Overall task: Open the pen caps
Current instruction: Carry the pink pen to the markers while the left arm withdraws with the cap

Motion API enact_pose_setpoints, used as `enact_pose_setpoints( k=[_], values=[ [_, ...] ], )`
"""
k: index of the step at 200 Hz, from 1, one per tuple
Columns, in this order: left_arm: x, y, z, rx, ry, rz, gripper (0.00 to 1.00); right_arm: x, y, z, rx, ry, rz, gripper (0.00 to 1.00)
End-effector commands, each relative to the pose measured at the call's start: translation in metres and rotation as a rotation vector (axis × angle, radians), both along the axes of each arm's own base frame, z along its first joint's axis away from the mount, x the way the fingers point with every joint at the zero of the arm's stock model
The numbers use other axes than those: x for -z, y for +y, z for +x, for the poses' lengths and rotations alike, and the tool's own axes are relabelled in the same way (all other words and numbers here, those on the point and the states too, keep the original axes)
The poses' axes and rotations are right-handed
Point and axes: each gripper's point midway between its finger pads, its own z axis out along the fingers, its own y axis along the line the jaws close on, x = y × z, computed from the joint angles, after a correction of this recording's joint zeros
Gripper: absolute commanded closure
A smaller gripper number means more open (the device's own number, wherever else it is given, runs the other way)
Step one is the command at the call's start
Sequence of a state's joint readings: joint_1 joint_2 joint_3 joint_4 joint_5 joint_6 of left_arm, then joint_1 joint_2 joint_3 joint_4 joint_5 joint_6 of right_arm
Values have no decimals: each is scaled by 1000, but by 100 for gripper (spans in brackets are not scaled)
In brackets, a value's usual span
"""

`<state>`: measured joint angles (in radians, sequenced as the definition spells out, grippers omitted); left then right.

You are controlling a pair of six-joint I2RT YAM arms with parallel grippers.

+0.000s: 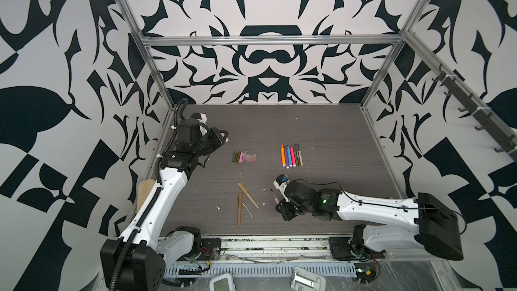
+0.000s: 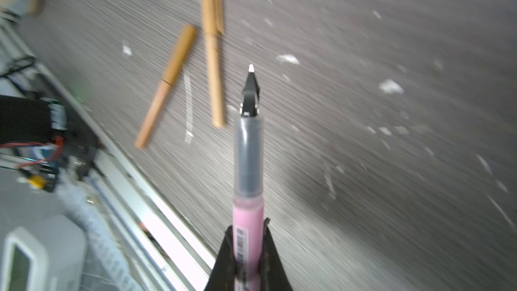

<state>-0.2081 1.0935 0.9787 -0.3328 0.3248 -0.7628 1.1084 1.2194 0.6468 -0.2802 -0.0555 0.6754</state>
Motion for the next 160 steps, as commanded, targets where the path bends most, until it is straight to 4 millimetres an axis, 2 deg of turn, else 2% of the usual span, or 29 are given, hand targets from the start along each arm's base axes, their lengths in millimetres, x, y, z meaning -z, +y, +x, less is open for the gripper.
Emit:
enact_pose_setpoints(
  k=[1, 33, 53, 71, 90, 118, 138, 160],
  values=[
    [10, -9, -40, 109, 78, -1, 100, -21, -12, 19, 64, -55, 23, 100],
    [-21, 0, -83, 153, 1, 49, 100, -24, -41, 50, 109, -45, -12, 100],
    [-40, 10, -107, 166, -41, 118, 100, -23, -68, 83, 162, -58, -44, 100],
    [-44, 18, -128, 176, -35, 167, 100, -18, -93, 115, 226, -39, -40, 100],
    [-38, 31, -142, 160, -26, 241, 100, -11, -119, 152, 332, 2, 24, 100],
    [-18, 45, -152, 127, -17, 315, 100, -5, -145, 195, 433, 19, 82, 100],
    [-3, 44, -155, 135, -10, 316, 100, 1, -156, 217, 443, 2, 33, 100],
    [7, 34, -158, 179, -25, 267, 100, 9, -163, 234, 449, -2, 12, 100]
  ],
)
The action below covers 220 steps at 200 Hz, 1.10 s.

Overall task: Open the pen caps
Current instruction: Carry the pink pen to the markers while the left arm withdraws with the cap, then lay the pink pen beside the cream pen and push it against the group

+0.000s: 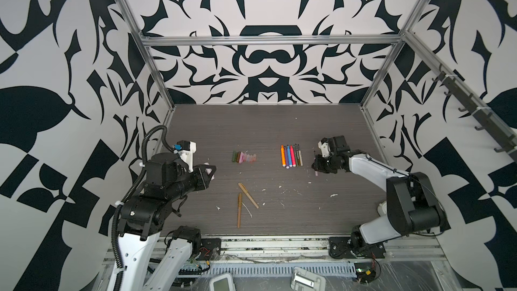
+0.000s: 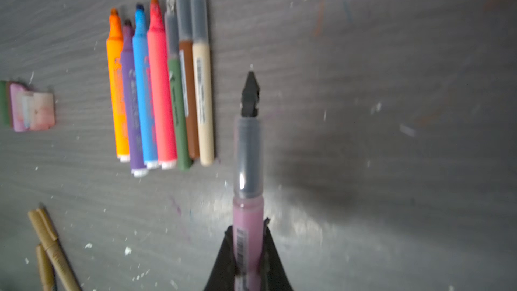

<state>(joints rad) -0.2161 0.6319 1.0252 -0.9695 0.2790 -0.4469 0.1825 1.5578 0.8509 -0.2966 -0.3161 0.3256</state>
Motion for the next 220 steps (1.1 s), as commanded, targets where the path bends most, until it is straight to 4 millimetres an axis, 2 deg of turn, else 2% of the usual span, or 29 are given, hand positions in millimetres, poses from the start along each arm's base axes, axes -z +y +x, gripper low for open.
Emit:
enact_pose_setpoints(
  k=[1, 30, 114, 149, 220],
  values=[
    [20, -3, -9, 41, 25, 4, 100, -17, 2, 31, -45, -97, 6, 100],
    [12, -6, -12, 56, -27, -19, 100, -9, 9, 45, -50, -81, 69, 100],
    [17, -5, -7, 44, -21, -13, 100, 15, 23, 68, -72, -15, 133, 99],
    [17, -2, -6, 27, -24, -11, 100, 19, 26, 69, -77, 0, 146, 98],
    [21, 1, -1, 8, -5, -7, 100, 13, 26, 65, -80, -14, 156, 94]
  ],
)
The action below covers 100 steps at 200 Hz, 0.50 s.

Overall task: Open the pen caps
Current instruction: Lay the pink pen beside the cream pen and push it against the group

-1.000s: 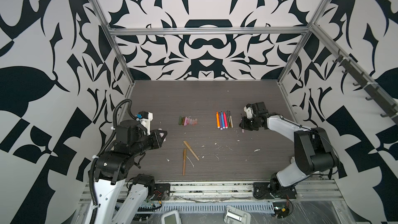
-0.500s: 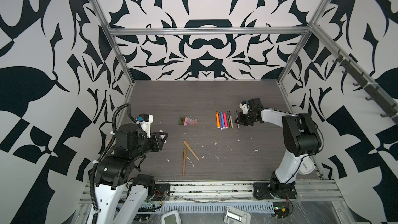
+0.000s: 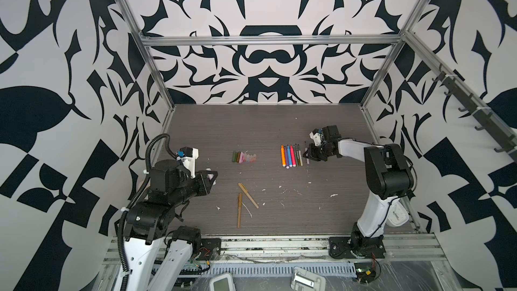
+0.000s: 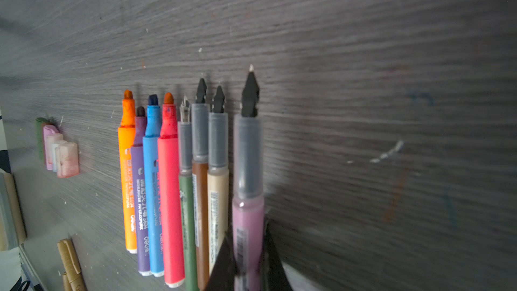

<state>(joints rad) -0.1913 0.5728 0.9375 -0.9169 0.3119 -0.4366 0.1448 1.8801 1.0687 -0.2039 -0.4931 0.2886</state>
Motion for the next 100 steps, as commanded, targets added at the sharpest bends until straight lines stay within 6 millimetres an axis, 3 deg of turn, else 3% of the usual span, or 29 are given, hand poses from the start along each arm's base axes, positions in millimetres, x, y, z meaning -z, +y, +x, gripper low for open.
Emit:
enact_pose_setpoints(
  k=[1, 100],
  values=[
    [8, 1, 1, 1, 20, 10, 100, -13, 2, 3, -5, -34, 15, 94],
    [9, 1, 2, -3, 29, 11, 100, -14, 0, -2, 7, -30, 12, 93]
  ],
)
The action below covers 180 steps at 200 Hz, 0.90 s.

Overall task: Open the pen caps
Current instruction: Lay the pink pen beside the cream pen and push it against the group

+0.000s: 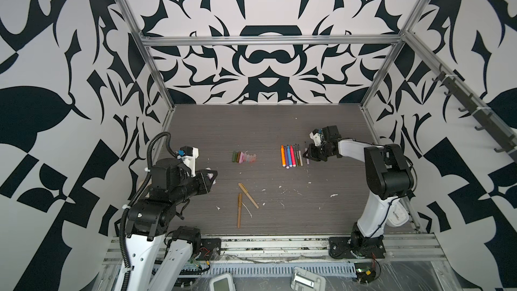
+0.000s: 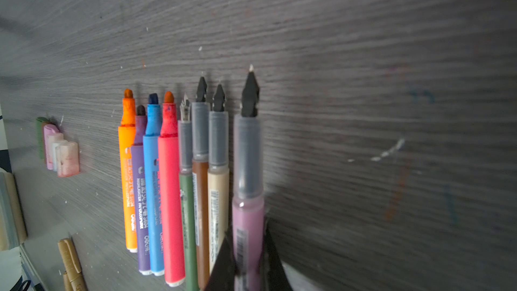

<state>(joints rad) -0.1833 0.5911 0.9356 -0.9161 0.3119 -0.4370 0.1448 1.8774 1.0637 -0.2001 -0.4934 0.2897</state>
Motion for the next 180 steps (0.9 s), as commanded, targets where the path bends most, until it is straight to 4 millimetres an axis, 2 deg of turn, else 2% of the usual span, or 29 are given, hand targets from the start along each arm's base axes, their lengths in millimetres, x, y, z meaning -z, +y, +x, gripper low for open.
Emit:
enact_pose_setpoints(
  k=[1, 93, 180],
  values=[
    [6, 1, -1, 5, 11, 8, 100, -14, 0, -1, 6, -30, 11, 93],
    [6, 1, -1, 2, 10, 7, 100, -21, 2, 0, 7, -41, 22, 77],
    [7, 1, 0, 0, 17, 10, 100, -28, 6, 2, 1, -55, 49, 76]
  ],
)
